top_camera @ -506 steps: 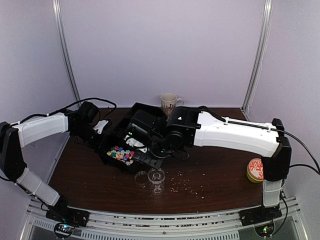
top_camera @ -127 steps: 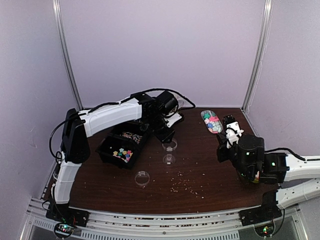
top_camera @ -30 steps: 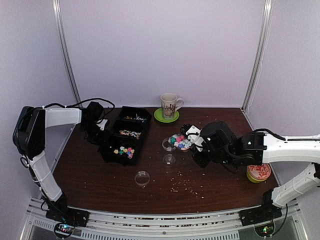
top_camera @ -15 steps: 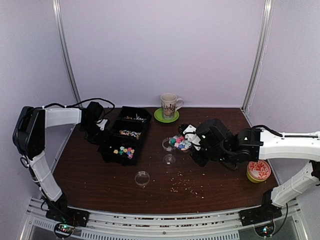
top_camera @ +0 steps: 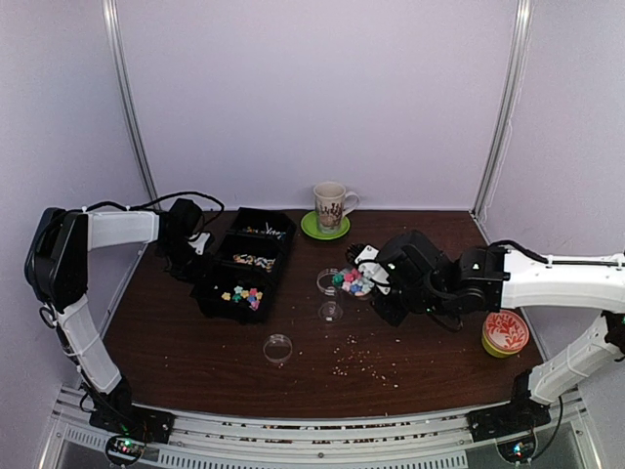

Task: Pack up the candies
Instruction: Place the fake candies in the packing bottle.

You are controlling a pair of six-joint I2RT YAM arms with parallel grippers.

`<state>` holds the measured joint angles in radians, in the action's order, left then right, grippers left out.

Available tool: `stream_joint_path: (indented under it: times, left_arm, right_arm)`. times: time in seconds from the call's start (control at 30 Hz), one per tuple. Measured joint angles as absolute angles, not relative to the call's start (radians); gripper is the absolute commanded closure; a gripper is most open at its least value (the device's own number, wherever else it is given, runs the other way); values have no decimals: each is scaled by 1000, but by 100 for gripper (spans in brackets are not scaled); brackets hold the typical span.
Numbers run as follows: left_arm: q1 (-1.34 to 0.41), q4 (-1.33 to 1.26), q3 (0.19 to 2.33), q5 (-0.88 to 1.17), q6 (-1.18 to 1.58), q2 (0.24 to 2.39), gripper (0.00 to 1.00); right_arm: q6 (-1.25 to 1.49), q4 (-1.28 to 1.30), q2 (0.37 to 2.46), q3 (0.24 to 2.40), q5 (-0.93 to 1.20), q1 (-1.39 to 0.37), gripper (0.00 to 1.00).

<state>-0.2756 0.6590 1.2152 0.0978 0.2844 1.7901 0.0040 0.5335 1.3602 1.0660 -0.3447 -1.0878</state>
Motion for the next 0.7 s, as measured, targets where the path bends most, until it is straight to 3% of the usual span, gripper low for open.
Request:
stream_joint_path:
  times: [0.7]
  left_arm:
    - [-276,659,1215,98,285,1790,100]
  right_arm:
    - [4,639,1407,1149,-364,-1087,100]
